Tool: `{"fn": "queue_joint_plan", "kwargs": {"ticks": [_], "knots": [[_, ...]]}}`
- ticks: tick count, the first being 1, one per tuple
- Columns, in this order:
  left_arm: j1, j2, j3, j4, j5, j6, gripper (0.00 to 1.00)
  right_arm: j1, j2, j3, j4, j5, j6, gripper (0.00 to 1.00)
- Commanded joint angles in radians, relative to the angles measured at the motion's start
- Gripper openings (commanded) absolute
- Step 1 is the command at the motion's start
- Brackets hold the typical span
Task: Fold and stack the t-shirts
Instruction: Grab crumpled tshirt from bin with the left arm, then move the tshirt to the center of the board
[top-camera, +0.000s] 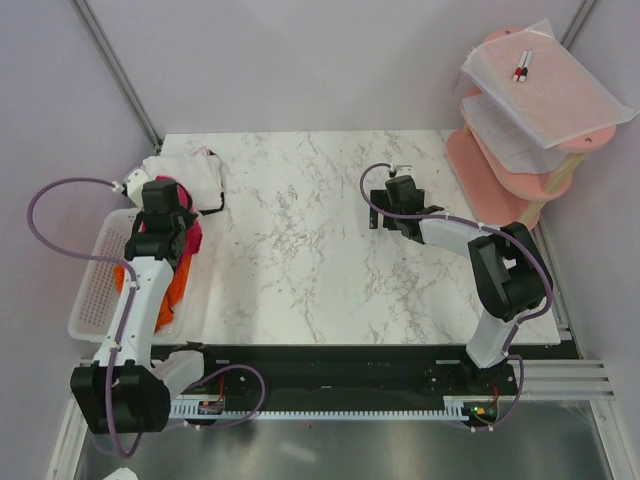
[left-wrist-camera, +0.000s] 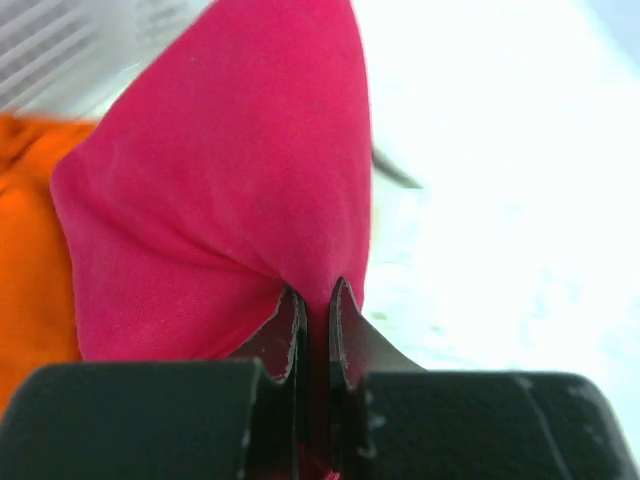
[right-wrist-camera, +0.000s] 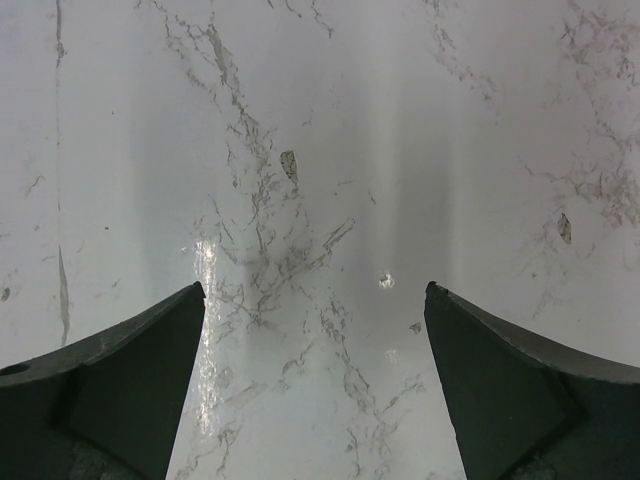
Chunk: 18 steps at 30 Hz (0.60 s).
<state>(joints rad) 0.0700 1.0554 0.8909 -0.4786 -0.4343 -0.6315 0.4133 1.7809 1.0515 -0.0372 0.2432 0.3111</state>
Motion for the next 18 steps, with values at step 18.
{"fn": "queue_joint_plan", "kwargs": {"ticks": [18], "knots": [[-0.594, 0.657, 0.451, 0.232, 0.456, 0.176, 0.02, -0.001, -0.061, 0.01, 0.013, 0.044, 0.028, 0.98]]}}
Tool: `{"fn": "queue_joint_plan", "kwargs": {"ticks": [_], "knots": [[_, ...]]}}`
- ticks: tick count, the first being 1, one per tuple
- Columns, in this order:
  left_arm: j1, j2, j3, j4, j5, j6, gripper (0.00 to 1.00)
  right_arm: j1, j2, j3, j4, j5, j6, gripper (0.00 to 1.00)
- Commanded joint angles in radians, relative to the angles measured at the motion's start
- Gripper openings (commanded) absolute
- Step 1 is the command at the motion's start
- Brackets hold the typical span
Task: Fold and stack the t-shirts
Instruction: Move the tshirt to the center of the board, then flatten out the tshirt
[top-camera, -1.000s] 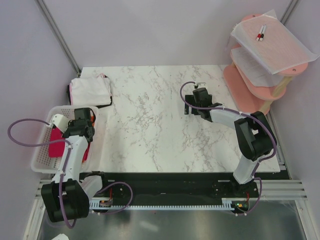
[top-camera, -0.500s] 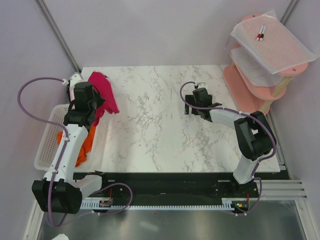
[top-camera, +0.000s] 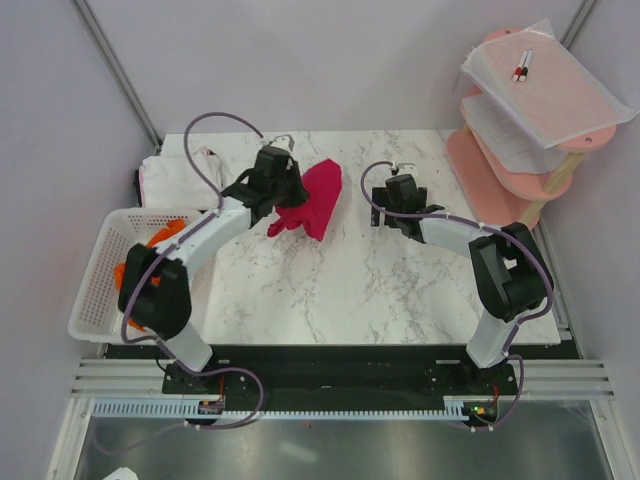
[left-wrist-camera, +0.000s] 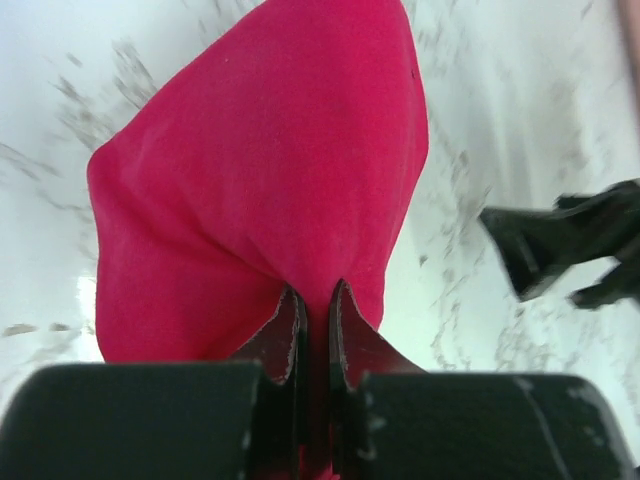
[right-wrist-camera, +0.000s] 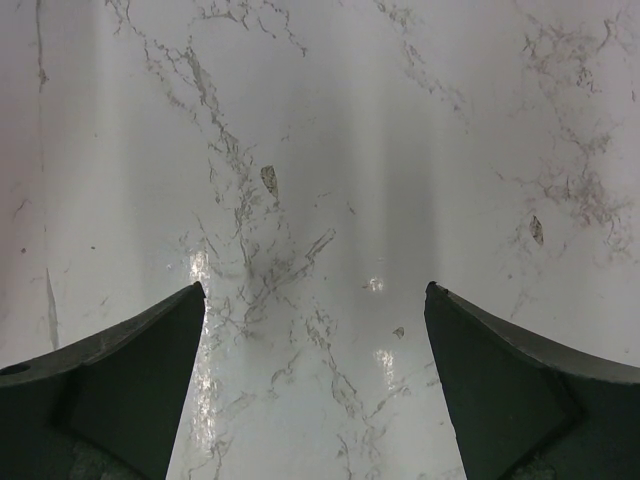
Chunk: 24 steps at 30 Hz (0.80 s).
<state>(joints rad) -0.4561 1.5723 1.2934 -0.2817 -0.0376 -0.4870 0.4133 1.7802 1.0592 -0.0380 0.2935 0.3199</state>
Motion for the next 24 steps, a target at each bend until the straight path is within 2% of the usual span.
{"fn": "queue_joint_plan", "kwargs": {"ticks": [1, 2, 5, 6, 7, 8, 12, 17, 24], "knots": [[-0.081, 0.175, 0.053, 0.026, 0.041, 0.028, 0.02, -0.001, -0.07, 0.001, 0.015, -0.017, 0.021, 0.98], [-0.095, 0.202, 0.058, 0.018, 0.038, 0.027, 0.02, 0.001, -0.076, -0.008, 0.015, -0.045, 0.028, 0.98], [-0.142, 0.279, 0.064, -0.014, -0.06, 0.015, 0.14, 0.001, -0.097, -0.042, 0.03, -0.115, 0.06, 0.98], [-0.159, 0.285, 0.061, -0.026, -0.089, 0.016, 0.34, -0.001, -0.103, -0.053, 0.061, -0.143, 0.071, 0.98], [-0.167, 0.284, 0.058, -0.031, -0.109, 0.016, 0.62, -0.001, -0.104, -0.076, 0.078, -0.168, 0.093, 0.98], [-0.174, 0.278, 0.053, -0.042, -0.134, 0.01, 0.99, -0.001, -0.102, -0.087, 0.095, -0.195, 0.123, 0.98], [-0.188, 0.207, 0.005, -0.045, -0.215, 0.01, 1.0, -0.001, -0.049, -0.131, 0.238, -0.405, 0.23, 0.98], [-0.188, 0.106, -0.045, -0.036, -0.288, 0.021, 1.0, 0.005, 0.068, -0.078, 0.285, -0.531, 0.303, 0.73], [-0.185, 0.049, -0.078, -0.053, -0.381, 0.039, 1.0, 0.056, 0.149, -0.042, 0.282, -0.576, 0.363, 0.59]]}}
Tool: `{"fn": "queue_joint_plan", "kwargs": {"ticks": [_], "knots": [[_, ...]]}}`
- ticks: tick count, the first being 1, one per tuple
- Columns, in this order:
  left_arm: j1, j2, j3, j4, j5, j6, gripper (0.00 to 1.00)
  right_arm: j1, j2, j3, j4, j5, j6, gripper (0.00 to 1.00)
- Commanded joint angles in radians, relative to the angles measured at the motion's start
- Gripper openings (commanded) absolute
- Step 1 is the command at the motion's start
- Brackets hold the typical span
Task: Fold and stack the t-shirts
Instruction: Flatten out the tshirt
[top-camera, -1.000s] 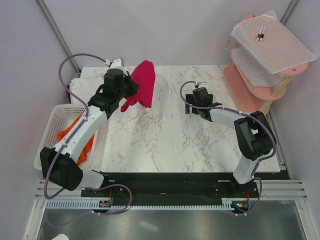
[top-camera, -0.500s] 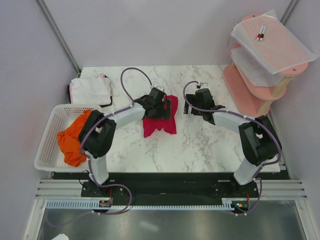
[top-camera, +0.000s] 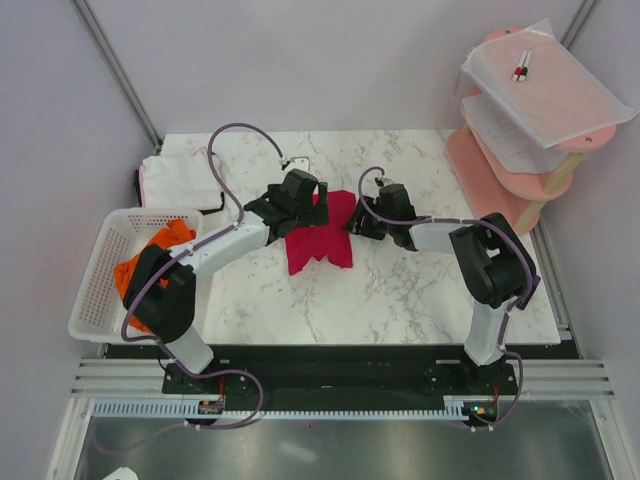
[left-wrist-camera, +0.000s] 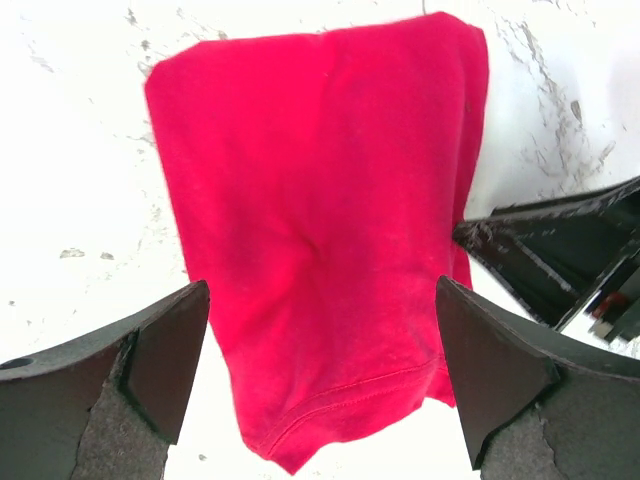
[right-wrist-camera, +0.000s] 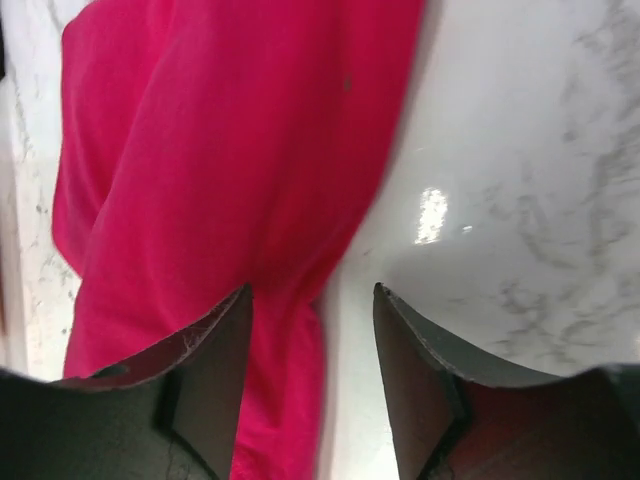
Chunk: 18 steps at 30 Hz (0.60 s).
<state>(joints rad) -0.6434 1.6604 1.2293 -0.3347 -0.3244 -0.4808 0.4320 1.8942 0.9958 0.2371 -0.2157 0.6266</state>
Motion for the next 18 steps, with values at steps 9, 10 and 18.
{"fn": "queue_joint_plan", "kwargs": {"ticks": [9, 10, 18], "knots": [[0.005, -0.048, -0.01, -0.03, -0.165, 0.038, 1.0, 0.103, 0.083, 0.084, -0.117, 0.012, 0.065, 0.0], [0.005, -0.053, -0.011, -0.035, -0.172, 0.039, 1.0, 0.103, 0.063, 0.076, -0.127, 0.047, 0.062, 0.0], [0.022, -0.079, -0.05, -0.059, -0.242, 0.033, 0.99, 0.09, -0.309, 0.063, -0.324, 0.525, -0.04, 0.0]]}}
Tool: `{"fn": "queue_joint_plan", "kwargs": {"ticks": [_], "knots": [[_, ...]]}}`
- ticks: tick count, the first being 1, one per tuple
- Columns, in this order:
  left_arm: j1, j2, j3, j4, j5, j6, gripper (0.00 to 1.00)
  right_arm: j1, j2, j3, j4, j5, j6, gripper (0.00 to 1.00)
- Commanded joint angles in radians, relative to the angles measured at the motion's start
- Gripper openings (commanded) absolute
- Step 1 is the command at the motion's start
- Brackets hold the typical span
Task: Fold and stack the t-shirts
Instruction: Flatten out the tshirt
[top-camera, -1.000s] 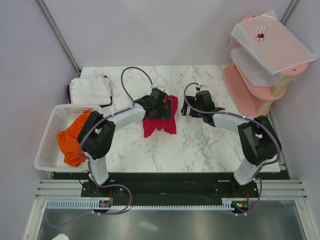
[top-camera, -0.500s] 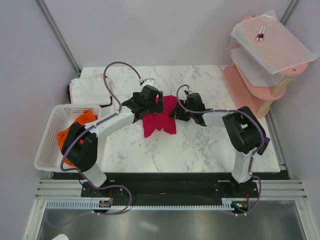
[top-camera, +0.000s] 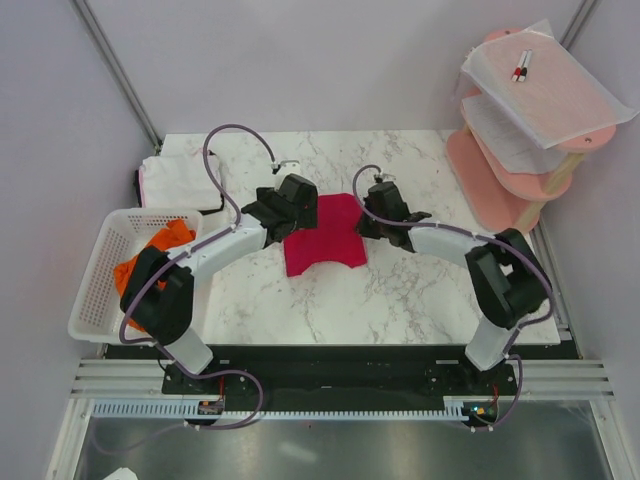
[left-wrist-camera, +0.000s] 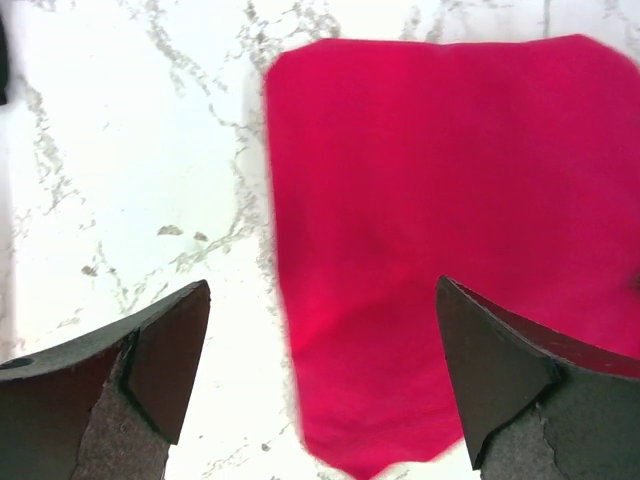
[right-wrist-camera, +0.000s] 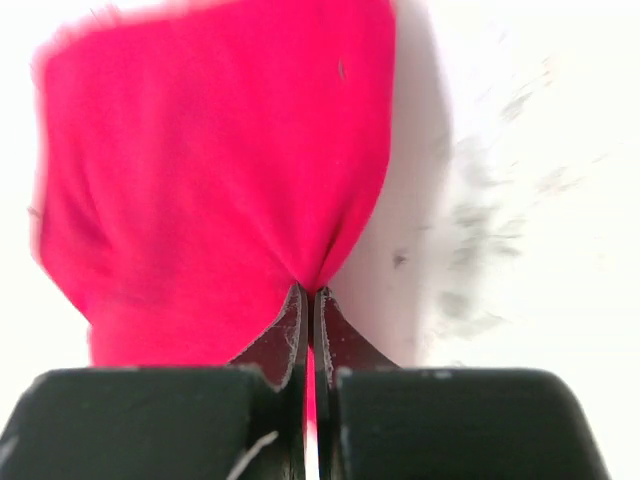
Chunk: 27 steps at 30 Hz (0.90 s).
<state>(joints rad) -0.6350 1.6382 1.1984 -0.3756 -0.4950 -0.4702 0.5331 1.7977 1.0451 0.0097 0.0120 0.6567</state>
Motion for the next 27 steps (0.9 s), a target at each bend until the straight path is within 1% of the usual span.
{"fn": "queue_joint_plan", "kwargs": {"ticks": [1, 2, 4, 5, 6, 8, 9, 13, 15, 16, 18, 19, 20, 22, 23, 25, 27], "knots": [[0.015, -0.061, -0.025, -0.02, -0.071, 0.021, 0.99, -0.013, -0.242, 0.024, -0.102, 0.322, -0.083, 0.0], [0.02, -0.072, -0.031, -0.02, -0.074, 0.019, 0.99, -0.015, -0.282, 0.041, -0.111, 0.333, -0.1, 0.0], [0.024, -0.083, -0.036, -0.02, -0.076, 0.018, 0.99, -0.013, -0.3, 0.108, -0.122, 0.327, -0.139, 0.0], [0.032, -0.095, -0.037, -0.023, -0.076, 0.016, 0.99, -0.013, -0.301, 0.134, -0.125, 0.309, -0.152, 0.0], [0.035, -0.103, -0.037, -0.023, -0.076, 0.016, 0.99, -0.013, -0.293, 0.194, -0.131, 0.277, -0.164, 0.0], [0.047, -0.116, -0.039, -0.025, -0.07, 0.016, 0.99, -0.01, -0.246, 0.255, -0.148, 0.179, -0.18, 0.0], [0.05, -0.13, -0.039, -0.025, -0.07, 0.015, 0.99, -0.005, -0.224, 0.318, -0.158, 0.149, -0.184, 0.0], [0.063, -0.167, -0.043, -0.028, -0.065, 0.027, 0.98, 0.048, -0.134, 0.435, -0.192, 0.101, -0.201, 0.0], [0.063, -0.196, -0.054, -0.025, -0.05, 0.03, 0.98, 0.064, -0.08, 0.481, -0.189, 0.059, -0.203, 0.0], [0.063, -0.21, -0.068, -0.019, -0.042, 0.033, 0.98, 0.067, -0.028, 0.501, -0.194, 0.043, -0.203, 0.0], [0.063, -0.233, -0.094, 0.029, -0.002, 0.053, 0.98, 0.073, 0.04, 0.568, -0.198, -0.006, -0.204, 0.0], [0.063, -0.256, -0.123, 0.05, 0.016, 0.059, 0.98, 0.076, 0.119, 0.599, -0.211, -0.01, -0.206, 0.0], [0.063, -0.267, -0.14, 0.075, 0.059, 0.07, 0.98, 0.076, 0.162, 0.669, -0.22, -0.058, -0.21, 0.0], [0.063, -0.284, -0.18, 0.135, 0.11, 0.087, 0.98, 0.077, 0.28, 0.743, -0.241, -0.092, -0.215, 0.0], [0.063, -0.285, -0.195, 0.156, 0.151, 0.087, 0.98, 0.079, 0.316, 0.778, -0.246, -0.104, -0.212, 0.0], [0.064, -0.275, -0.236, 0.231, 0.188, 0.087, 0.98, 0.08, 0.394, 0.858, -0.246, -0.138, -0.192, 0.0], [0.066, -0.247, -0.247, 0.267, 0.234, 0.073, 0.99, 0.08, 0.434, 0.927, -0.246, -0.159, -0.175, 0.0]]}}
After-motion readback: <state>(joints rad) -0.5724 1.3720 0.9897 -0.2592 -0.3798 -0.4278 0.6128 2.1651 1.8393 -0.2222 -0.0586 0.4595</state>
